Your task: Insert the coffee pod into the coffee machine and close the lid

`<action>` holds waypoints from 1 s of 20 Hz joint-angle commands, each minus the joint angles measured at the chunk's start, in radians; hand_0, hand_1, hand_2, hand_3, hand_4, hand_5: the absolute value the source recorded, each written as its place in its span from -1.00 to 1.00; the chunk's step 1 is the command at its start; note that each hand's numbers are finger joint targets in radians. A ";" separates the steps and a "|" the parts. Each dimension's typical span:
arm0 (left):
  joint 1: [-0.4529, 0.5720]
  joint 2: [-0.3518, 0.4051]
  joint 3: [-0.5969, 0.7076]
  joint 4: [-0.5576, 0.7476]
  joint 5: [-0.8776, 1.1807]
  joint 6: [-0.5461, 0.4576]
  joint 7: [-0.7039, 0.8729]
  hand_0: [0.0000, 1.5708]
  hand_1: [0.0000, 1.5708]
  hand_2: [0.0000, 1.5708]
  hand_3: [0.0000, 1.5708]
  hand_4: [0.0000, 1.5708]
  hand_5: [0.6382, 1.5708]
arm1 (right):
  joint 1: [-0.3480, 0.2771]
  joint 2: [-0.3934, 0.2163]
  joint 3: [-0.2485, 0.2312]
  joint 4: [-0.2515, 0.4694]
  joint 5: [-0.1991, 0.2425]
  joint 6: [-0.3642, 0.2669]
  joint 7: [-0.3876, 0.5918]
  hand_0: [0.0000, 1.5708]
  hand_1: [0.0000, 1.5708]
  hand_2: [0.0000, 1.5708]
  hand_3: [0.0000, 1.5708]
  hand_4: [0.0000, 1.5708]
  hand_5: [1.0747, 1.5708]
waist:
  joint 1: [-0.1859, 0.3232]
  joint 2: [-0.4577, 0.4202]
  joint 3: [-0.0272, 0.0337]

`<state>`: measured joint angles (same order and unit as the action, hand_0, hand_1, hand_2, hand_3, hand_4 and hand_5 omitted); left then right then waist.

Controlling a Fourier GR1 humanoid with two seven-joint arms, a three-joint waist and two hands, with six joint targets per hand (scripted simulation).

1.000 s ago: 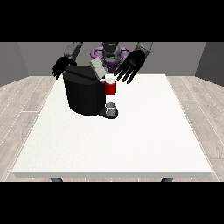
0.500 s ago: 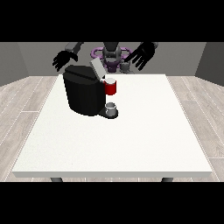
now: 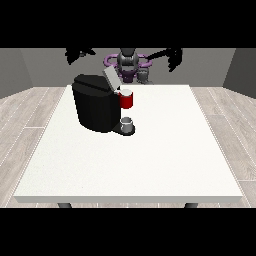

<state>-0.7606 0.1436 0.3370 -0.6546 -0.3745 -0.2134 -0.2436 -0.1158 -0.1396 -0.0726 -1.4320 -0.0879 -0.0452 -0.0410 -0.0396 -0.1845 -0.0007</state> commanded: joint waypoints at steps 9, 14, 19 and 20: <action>0.171 -0.099 0.018 -0.111 0.152 -0.100 0.010 -1.00 -1.00 -1.00 -1.00 -1.00 1.00 | -0.118 -0.051 0.030 -0.031 0.023 0.042 0.119 -1.00 -1.00 -1.00 -1.00 -1.00 1.00 | 0.169 -0.041 0.0007; 0.252 -0.083 0.020 -0.188 0.210 -0.141 0.036 -1.00 -1.00 -1.00 -1.00 -0.97 1.00 | -0.106 -0.029 0.082 -0.032 0.074 0.051 0.081 -1.00 -1.00 -1.00 -1.00 -0.73 1.00 | 0.179 -0.022 0.0008; 0.356 -0.142 -0.095 -0.346 0.257 -0.092 0.046 -1.00 -1.00 -1.00 -1.00 -0.74 1.00 | -0.183 -0.047 0.022 0.053 0.037 0.089 0.065 -1.00 -1.00 -1.00 -1.00 -1.00 1.00 | 0.202 0.011 0.0010; 0.329 -0.092 -0.047 -0.360 0.269 -0.128 0.045 -1.00 -1.00 -1.00 -1.00 -0.72 1.00 | -0.190 -0.035 0.022 0.055 0.023 0.094 0.067 -1.00 -1.00 -1.00 -1.00 -1.00 1.00 | 0.197 0.045 0.0009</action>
<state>-0.4767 0.0297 0.2948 -0.9297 -0.1416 -0.3149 -0.2028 -0.2827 -0.1780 -0.0344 -1.4083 -0.0434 0.0246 0.0338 0.1482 -0.1725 0.0001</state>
